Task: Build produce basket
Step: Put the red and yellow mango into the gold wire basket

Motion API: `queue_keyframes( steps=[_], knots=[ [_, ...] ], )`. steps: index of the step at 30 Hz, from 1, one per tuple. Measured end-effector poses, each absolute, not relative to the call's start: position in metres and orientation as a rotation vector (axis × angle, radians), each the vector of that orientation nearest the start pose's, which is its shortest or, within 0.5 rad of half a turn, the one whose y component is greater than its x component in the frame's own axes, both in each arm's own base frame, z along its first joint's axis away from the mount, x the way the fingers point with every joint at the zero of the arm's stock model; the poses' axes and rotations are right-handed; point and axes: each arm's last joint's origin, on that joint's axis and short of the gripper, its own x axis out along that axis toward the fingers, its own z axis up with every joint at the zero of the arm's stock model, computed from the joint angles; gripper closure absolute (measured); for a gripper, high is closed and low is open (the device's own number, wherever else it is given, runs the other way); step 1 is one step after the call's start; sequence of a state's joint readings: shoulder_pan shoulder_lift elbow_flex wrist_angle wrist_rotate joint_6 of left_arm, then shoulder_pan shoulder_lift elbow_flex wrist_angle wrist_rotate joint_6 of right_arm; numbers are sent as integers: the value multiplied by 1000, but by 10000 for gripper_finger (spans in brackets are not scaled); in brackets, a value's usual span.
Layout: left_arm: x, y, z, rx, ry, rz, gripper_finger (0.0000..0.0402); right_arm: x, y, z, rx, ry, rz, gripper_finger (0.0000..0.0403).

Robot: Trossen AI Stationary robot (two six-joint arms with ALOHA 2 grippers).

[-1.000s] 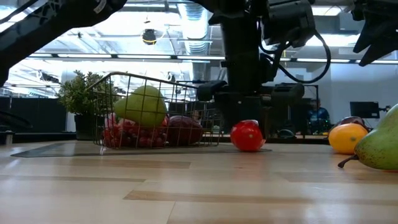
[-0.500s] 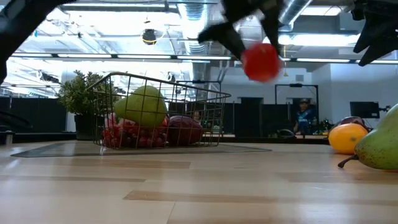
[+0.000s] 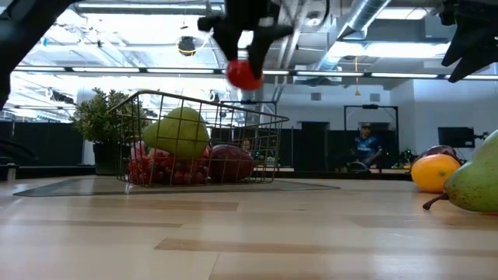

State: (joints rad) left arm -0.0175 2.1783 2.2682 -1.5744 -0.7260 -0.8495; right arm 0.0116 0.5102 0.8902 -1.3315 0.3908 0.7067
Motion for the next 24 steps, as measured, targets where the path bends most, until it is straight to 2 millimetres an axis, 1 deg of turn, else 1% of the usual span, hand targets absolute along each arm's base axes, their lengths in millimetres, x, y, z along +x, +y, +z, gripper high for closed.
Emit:
queue_keyframes(
  steps=[3, 6, 10, 12, 16, 21, 24],
  knots=[
    [419, 29, 292, -155, 1107, 1089, 178, 50, -10, 302, 455, 765, -658, 17],
    [423, 42, 274, -210, 1153, 1047, 177, 50, -10, 302, 455, 765, -658, 17],
    [430, 50, 250, -285, 1185, 960, 177, 50, -10, 302, 456, 765, -658, 17],
    [432, 51, 243, -309, 1198, 918, 177, 50, -10, 302, 456, 765, -658, 17],
    [433, 50, 238, -305, 1214, 871, 177, 50, -10, 302, 456, 765, -658, 17],
    [434, 44, 238, -279, 1234, 818, 177, 50, -10, 302, 456, 764, -658, 17],
    [436, 39, 237, -267, 1250, 756, 176, 50, -10, 302, 456, 765, -658, 17]
  ],
)
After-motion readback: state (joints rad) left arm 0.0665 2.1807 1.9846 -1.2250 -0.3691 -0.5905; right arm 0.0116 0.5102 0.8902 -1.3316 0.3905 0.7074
